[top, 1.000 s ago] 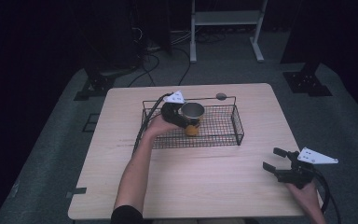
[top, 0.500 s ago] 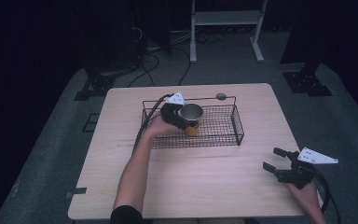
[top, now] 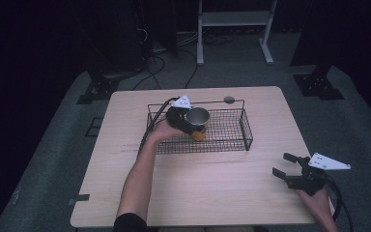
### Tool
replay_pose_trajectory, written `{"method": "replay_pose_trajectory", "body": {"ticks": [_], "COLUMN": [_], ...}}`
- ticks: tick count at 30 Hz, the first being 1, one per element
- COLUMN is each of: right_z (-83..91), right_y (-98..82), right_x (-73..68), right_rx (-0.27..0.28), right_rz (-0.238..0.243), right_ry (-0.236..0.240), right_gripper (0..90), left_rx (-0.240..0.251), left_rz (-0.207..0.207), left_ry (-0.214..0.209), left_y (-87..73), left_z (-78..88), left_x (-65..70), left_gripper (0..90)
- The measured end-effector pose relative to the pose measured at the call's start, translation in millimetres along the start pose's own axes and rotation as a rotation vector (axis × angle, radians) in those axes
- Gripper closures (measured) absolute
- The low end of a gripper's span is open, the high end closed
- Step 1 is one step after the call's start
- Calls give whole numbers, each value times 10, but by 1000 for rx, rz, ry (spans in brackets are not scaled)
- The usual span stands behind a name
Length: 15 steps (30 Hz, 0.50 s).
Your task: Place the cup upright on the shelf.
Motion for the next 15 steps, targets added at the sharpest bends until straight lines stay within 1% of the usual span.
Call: {"method": "replay_pose_trajectory", "body": {"ticks": [6, 7, 15], "right_z": [0, 0, 2], "right_y": [0, 0, 1], "right_x": [0, -1, 1], "right_rx": [-1, -1, 1], "right_rz": [1, 1, -1], "right_ry": [-1, 0, 0], "right_gripper": [149, 149, 146], "left_rx": [11, 12, 26], "left_rz": [-4, -11, -13], "left_ry": [11, 15, 22], "left_y": [24, 32, 62], "left_z": [17, 20, 52], "left_x": [-5, -5, -8], "left_gripper": [32, 32, 24]}}
Point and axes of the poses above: each handheld gripper's, and its own axes: z roughly backward along the jaws, y roughly out of its top, x roughly to its right, the point moved 6 cm from there along -z, roughly forward along the jaws, and after that the axes turned 3 degrees about -z, right-handed, at the moved point
